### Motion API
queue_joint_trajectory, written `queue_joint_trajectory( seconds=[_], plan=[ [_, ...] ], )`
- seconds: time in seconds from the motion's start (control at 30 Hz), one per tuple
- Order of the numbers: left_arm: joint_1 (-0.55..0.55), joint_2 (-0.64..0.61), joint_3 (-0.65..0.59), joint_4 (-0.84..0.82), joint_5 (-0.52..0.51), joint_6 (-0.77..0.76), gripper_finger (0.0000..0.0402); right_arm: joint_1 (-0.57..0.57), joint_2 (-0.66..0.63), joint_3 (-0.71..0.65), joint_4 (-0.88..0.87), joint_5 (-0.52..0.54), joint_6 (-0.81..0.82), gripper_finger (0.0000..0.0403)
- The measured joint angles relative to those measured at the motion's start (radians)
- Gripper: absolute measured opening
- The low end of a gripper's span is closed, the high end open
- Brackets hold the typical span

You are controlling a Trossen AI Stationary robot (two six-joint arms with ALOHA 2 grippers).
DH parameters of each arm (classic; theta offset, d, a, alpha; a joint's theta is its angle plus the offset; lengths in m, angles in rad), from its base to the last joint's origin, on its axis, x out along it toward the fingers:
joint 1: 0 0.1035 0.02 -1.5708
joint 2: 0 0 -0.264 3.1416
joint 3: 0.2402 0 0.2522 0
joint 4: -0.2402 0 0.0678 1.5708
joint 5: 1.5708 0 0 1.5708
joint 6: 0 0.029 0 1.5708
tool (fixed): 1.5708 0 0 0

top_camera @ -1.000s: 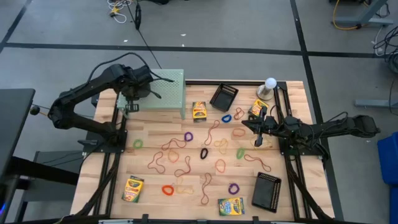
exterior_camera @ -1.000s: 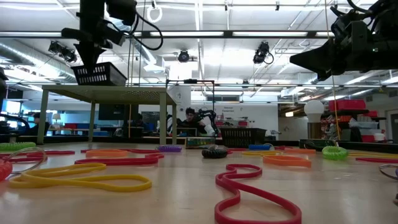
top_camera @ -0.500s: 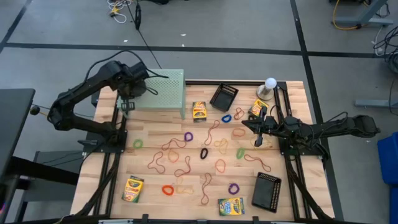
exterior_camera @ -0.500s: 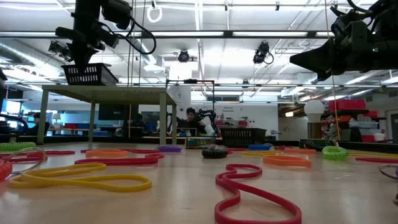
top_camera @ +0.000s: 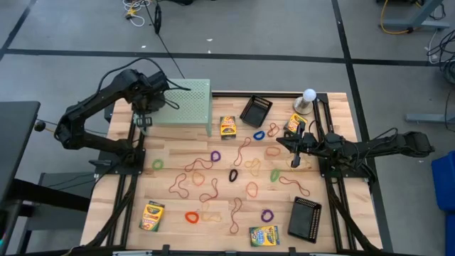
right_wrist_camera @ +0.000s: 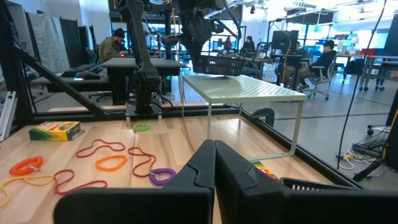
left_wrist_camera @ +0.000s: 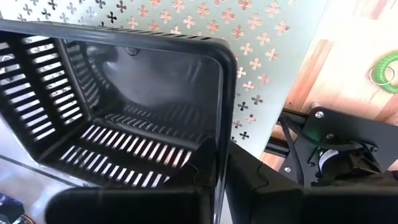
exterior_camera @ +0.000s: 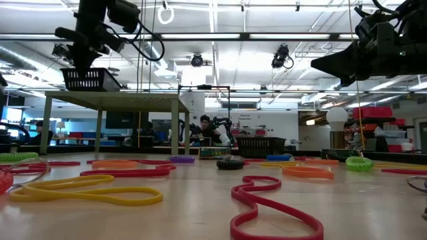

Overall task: Pick & Place Office Desk Supplies
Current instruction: Put the black bin on the shelf

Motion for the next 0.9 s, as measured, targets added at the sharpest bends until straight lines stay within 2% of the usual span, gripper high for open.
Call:
queue_joint_trajectory(
  seconds=[0.53, 0.9],
  plan=[
    [0.0, 0.0, 0.0, 0.0, -0.027, -0.024, 0.0085, 0.0, 0.0, 0.0, 0.0, 0.0, -0.007, 0.0005],
    [-0.005, -0.034, 0.0, -0.001, 0.016, -0.098, 0.0089, 0.0, 0.0, 0.0, 0.0, 0.0, -0.007, 0.0005]
  ],
)
